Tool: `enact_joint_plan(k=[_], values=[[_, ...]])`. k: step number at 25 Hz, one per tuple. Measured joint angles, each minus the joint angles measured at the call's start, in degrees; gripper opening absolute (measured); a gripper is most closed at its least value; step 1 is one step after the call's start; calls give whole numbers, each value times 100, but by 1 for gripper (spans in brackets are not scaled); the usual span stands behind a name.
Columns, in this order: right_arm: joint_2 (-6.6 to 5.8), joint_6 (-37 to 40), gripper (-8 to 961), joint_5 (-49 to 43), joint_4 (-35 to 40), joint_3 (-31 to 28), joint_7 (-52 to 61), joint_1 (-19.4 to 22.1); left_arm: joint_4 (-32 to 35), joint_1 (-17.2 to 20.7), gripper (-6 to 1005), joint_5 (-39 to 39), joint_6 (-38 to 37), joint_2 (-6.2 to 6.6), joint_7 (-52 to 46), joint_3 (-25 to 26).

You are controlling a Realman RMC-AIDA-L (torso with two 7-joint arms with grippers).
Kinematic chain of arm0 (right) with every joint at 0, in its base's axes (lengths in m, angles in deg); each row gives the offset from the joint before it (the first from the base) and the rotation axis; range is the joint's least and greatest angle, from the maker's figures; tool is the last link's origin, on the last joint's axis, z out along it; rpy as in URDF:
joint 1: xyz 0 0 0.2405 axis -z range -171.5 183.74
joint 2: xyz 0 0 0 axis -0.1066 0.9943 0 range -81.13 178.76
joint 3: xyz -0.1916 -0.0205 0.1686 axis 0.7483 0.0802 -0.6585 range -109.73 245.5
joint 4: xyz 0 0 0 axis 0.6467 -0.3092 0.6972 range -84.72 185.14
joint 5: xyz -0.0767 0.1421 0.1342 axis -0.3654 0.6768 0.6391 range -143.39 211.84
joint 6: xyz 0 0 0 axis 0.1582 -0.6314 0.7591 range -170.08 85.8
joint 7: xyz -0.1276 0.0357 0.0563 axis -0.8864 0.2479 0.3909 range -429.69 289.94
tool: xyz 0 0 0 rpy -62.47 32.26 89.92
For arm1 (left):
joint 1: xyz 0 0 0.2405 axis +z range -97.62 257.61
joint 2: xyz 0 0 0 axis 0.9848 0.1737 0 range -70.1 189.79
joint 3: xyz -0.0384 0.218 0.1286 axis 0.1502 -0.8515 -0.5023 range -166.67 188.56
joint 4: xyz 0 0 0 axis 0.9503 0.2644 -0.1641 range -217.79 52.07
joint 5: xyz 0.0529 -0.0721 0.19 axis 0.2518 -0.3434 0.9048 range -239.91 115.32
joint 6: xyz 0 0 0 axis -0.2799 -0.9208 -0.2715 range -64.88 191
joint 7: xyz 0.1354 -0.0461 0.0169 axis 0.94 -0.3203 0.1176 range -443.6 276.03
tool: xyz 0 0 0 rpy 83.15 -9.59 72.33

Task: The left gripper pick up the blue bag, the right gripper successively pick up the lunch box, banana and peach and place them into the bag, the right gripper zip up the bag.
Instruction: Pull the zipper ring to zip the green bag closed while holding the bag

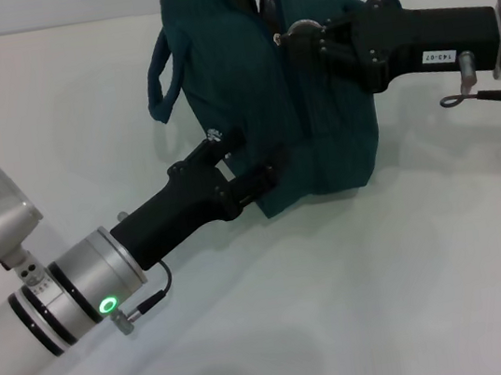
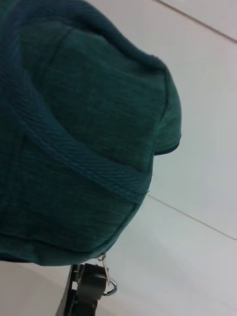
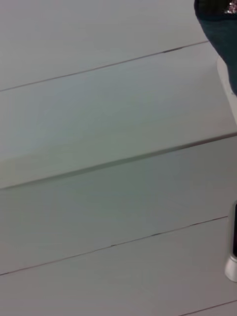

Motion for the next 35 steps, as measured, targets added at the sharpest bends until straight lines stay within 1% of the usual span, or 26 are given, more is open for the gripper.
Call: enact_joint_plan(k=[6, 8, 12, 19, 23, 29, 34, 35], values=[[8, 37, 8, 0, 0, 13, -3, -37, -89, -135, 875, -16, 258, -24, 15, 47], [12, 59, 8, 0, 0, 16, -3, -41, -201, -216, 871, -45, 412, -24, 21, 160], [18, 84, 8, 0, -4, 19, -4, 0, -291, -263, 863, -56, 675, -23, 26, 439], [4, 60, 9, 0, -67, 10, -9, 47, -265, -280, 850, -61, 720, -23, 44, 498], [-15, -49, 9, 1, -83, -16, -36, 93, -250, -251, 842, -40, 678, -23, 311, 501], [-5, -221, 9, 3, -85, -31, -98, 109, -251, -152, 624, -47, 457, -23, 699, 501], [9, -385, 8, 150, -85, -26, -100, 75, -289, -91, 394, -29, 317, -22, 1026, 497], [10, -427, 8, 210, -85, -22, -100, 74, -298, -80, 312, -22, 312, -23, 1076, 488]])
